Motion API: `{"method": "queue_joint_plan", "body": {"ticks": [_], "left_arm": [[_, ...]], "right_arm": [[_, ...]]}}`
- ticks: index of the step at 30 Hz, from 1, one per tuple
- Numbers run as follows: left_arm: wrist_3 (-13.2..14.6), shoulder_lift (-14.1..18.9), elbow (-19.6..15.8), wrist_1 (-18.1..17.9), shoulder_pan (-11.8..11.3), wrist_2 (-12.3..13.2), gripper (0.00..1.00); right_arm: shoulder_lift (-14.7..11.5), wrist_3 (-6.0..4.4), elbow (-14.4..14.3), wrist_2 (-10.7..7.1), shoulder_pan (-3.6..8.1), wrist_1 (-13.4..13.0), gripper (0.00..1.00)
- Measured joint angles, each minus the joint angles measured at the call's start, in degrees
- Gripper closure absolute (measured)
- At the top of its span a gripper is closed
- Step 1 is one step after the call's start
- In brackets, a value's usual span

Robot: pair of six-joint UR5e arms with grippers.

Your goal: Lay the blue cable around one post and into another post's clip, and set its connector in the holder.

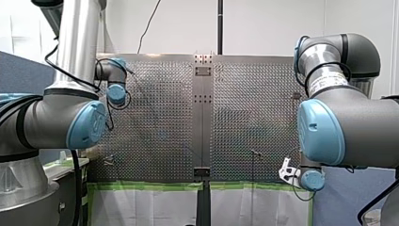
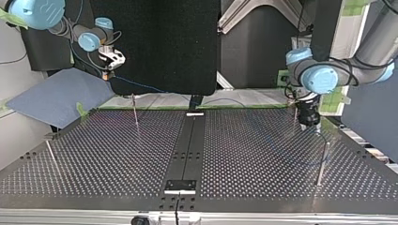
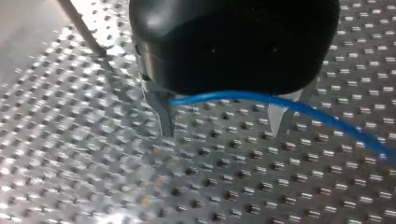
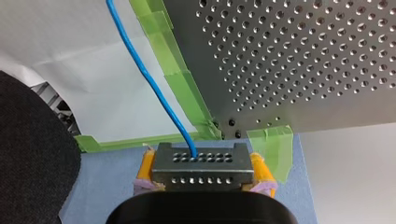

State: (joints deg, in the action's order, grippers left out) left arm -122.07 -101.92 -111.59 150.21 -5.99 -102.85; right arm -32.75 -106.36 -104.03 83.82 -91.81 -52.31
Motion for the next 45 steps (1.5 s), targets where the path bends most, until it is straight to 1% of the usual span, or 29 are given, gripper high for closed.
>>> {"method": "queue_joint_plan", "body": {"ticks": [3, 8, 13, 18, 21, 24, 27, 30, 32, 35, 40, 45], "left_arm": [[0.9, -1.3, -1.3, -0.6, 0.7, 0.0, 0.00], [2.6, -4.0, -2.0, -0.7, 1.8, 0.2, 0.00], [2.7, -4.9, -1.9, -0.8, 2.1, 0.5, 0.00], [0.9, -4.4, -0.8, -0.9, 2.0, 2.3, 0.00], [-0.5, -3.3, -0.6, -0.9, 1.8, 3.6, 0.00], [-2.0, -1.8, -0.5, -0.8, 1.7, 4.3, 0.00], [-3.7, -0.2, -0.5, -0.4, 1.6, 3.9, 0.00], [-5.4, 1.3, -0.5, 0.9, 1.4, 2.6, 0.00], [-6.5, 1.8, -0.6, 1.9, 1.2, 1.6, 0.00], [-8.2, 2.1, -0.7, 3.2, 1.0, 0.9, 0.00], [-10.6, 2.2, -1.1, 4.3, 0.7, 0.7, 0.00], [-12.8, 2.2, -2.4, 4.1, 0.4, 1.1, 0.00]], "right_arm": [[0.0, 0.00, 0.0, -0.10, -0.05, 0.0, 1.00], [0.0, 0.00, 0.0, -0.14, -0.10, 0.0, 1.00], [0.0, 0.00, 0.0, -0.14, -0.15, 0.0, 1.00], [0.0, 0.00, 0.0, -0.19, -0.26, 0.0, 1.00], [0.0, 0.00, 0.0, -0.21, -0.31, 0.0, 1.00], [0.0, 0.00, 0.0, -0.23, -0.33, 0.0, 1.00], [0.0, 0.00, 0.0, -0.23, -0.34, -0.1, 1.00], [0.0, 0.00, 0.0, -0.23, -0.34, -0.1, 1.00], [0.0, 0.00, 0.0, -0.23, -0.34, -0.1, 1.00], [0.0, 0.00, 0.0, -0.23, -0.34, 0.0, 1.00], [0.0, 0.00, 0.0, -0.23, -0.36, 0.0, 1.00], [0.0, 0.05, 0.0, -0.23, -0.35, 0.0, 1.00]]}}
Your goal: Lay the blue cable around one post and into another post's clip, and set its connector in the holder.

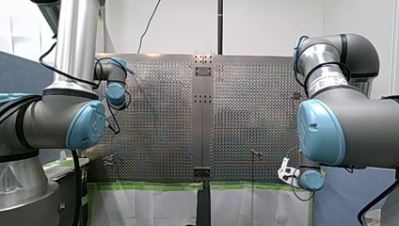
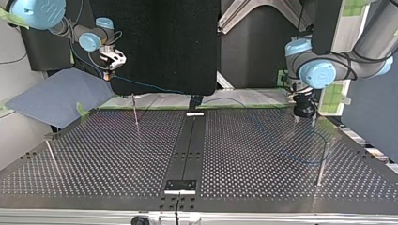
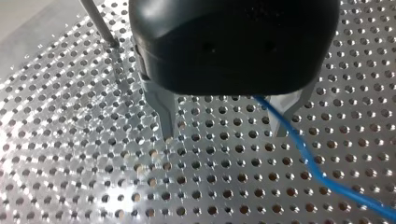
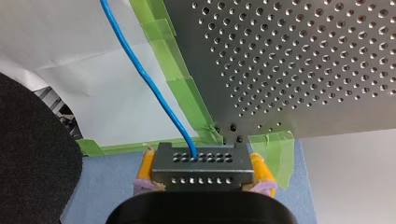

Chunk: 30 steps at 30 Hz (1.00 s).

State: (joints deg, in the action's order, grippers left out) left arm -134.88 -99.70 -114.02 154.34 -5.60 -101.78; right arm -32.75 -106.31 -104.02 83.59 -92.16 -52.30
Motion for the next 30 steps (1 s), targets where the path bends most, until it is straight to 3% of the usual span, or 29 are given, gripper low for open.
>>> {"method": "queue_joint_plan", "body": {"ticks": [7, 13, 22, 30], "left_arm": [[-3.2, 0.0, -2.1, -1.2, -0.8, -0.1, 0.00], [-5.5, 0.5, -2.5, -2.0, -1.7, -1.8, 0.00], [-5.6, 3.3, -2.5, -2.3, -3.2, -5.2, 0.00], [-5.8, 3.7, -4.5, -2.9, -3.4, -4.4, 0.00]], "right_arm": [[0.0, 0.03, 0.0, 0.00, -0.07, 0.0, 1.00], [0.0, 0.07, 0.0, 0.00, -0.08, 0.0, 1.00], [0.0, 0.04, 0.0, 0.00, -0.08, 0.0, 1.00], [0.0, 0.04, 0.0, 0.00, -0.09, 0.0, 1.00]]}}
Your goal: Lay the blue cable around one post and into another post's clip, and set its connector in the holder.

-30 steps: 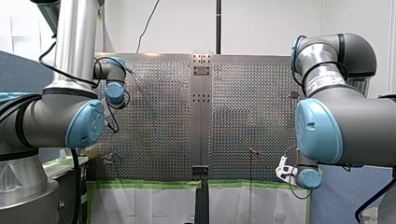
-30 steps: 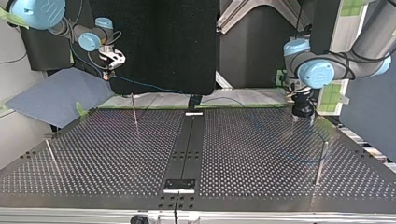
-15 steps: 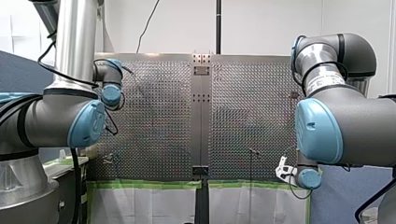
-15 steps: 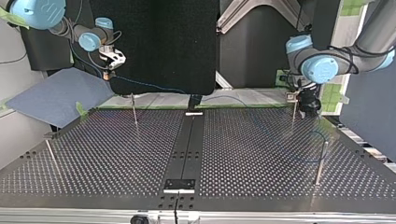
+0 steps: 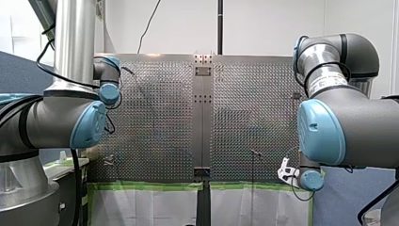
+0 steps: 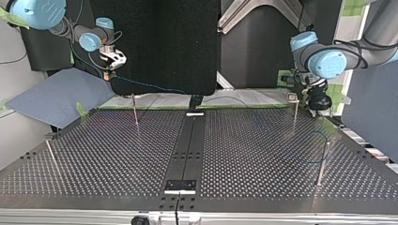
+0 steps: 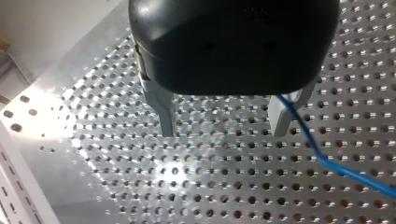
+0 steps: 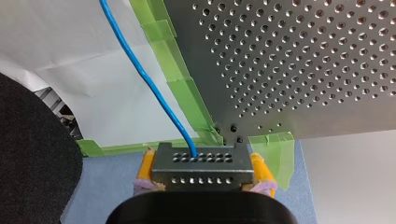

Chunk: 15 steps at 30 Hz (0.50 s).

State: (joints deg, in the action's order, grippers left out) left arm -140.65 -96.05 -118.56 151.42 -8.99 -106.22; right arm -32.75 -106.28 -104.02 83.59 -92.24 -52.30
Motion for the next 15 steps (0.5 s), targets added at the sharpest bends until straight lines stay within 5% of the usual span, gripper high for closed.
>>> {"method": "queue_joint_plan", "body": {"ticks": [15], "left_arm": [[-1.4, 3.5, -1.1, 1.1, 0.6, 6.5, 0.00]], "right_arm": [[0.0, 0.07, 0.0, 0.00, -0.03, 0.2, 1.00]]}}
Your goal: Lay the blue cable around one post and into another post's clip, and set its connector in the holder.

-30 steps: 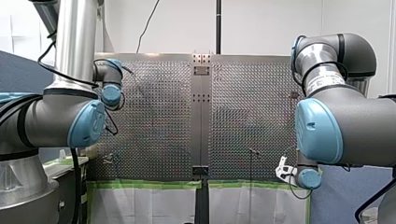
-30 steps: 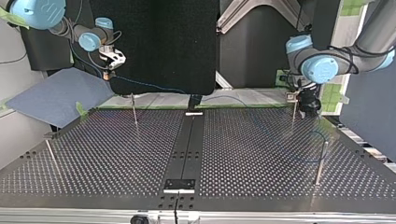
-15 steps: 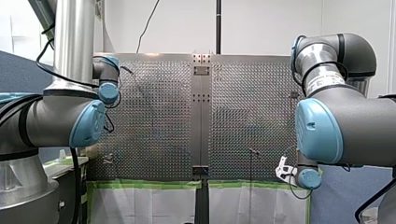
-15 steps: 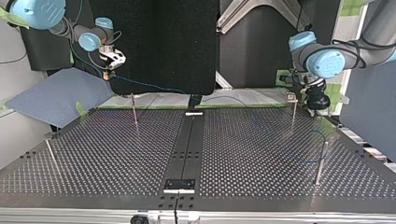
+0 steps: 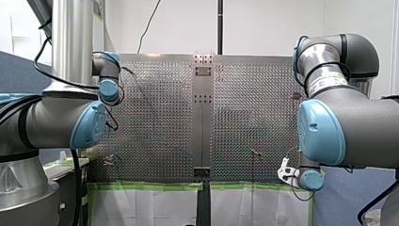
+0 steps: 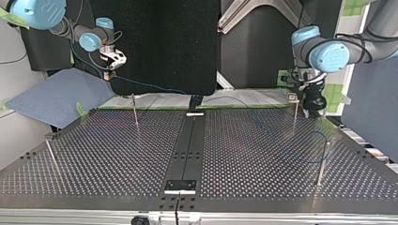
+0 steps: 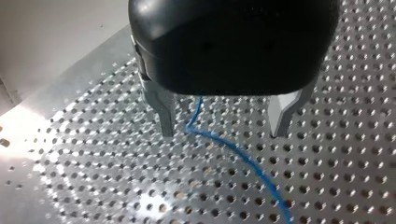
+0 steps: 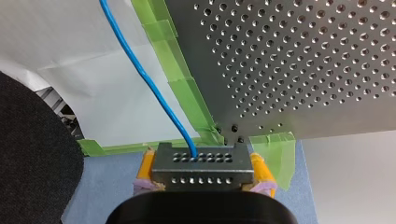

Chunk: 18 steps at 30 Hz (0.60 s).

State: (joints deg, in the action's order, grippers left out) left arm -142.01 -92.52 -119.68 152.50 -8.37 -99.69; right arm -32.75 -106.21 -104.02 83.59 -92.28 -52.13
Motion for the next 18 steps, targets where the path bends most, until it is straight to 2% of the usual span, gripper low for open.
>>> {"method": "queue_joint_plan", "body": {"ticks": [4, 13, 18], "left_arm": [[0.0, 0.9, 0.0, 1.0, 0.3, 1.1, 0.00], [1.0, 4.8, 0.0, 3.5, 0.4, 0.8, 0.00], [2.7, 6.9, 0.0, 5.9, 0.5, 0.7, 0.00]], "right_arm": [[0.0, 0.01, 0.0, 0.00, -0.02, 0.0, 1.00], [0.0, 0.02, 0.0, 0.00, -0.05, 0.2, 1.00], [0.0, 0.02, 0.0, 0.00, -0.05, 0.2, 1.00]]}}
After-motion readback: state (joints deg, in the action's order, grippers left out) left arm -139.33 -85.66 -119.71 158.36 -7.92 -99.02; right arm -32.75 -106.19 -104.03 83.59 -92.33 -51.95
